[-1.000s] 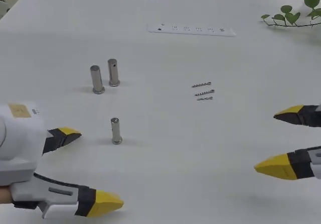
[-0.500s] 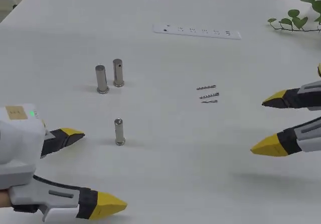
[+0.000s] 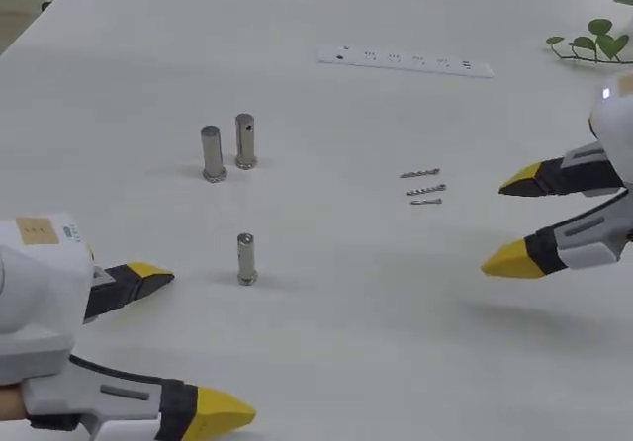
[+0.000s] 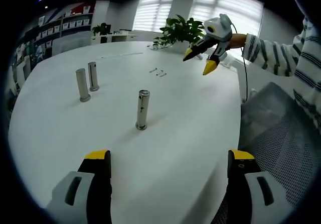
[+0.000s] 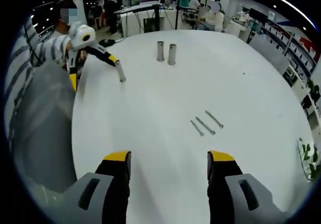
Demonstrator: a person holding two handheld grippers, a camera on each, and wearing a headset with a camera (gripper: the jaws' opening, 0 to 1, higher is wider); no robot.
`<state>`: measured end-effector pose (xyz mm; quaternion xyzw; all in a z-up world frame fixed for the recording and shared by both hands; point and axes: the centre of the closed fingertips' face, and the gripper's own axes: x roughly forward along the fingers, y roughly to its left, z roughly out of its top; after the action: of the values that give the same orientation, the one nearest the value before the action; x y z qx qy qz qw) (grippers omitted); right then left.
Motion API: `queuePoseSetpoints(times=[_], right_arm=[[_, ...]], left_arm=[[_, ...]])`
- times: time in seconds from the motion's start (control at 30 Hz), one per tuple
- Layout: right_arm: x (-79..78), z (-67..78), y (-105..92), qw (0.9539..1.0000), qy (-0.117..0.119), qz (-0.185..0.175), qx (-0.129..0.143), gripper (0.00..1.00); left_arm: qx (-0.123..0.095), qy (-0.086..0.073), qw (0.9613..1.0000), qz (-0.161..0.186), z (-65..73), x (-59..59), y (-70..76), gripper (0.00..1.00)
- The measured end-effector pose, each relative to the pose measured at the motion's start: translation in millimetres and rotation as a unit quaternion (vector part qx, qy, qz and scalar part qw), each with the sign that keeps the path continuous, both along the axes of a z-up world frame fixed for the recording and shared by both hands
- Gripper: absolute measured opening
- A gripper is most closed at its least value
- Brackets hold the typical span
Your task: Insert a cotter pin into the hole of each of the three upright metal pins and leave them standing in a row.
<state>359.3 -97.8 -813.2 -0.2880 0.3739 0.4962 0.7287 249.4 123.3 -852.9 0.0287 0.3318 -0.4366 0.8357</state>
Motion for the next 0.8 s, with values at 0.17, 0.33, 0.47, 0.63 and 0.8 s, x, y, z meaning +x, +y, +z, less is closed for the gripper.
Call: queuePoseSetpoints(times=[0.17, 0.33, 0.47, 0.63, 0.8], right_arm=[[6.0, -6.6, 4.0, 0.9995, -0.006, 0.020, -0.026, 0.57], [11.9, -11.5, 11.5, 0.9984, -0.009, 0.041, -0.037, 0.56], [16.6, -13.1, 16.6, 0.9977, -0.007, 0.053, -0.042, 0.55], [23.1, -16.0, 22.7, 0.9960, -0.002, 0.072, -0.053, 0.52], [29.0, -20.3, 30.0, 0.9934, 0.003, 0.095, -0.065, 0.51]], left_arm=[[-0.014, 0.001, 0.9999, 0.004, 1.2, -2.6, -3.6, 0.96], [-0.019, -0.004, 0.9998, 0.009, 4.5, -2.5, -5.6, 0.95], [-0.020, -0.008, 0.9997, 0.010, 5.1, -2.5, -6.8, 0.95], [-0.018, -0.008, 0.9998, 0.010, 5.1, -5.5, -6.8, 0.95], [-0.026, -0.012, 0.9994, 0.019, 9.5, -6.0, -5.0, 0.94]])
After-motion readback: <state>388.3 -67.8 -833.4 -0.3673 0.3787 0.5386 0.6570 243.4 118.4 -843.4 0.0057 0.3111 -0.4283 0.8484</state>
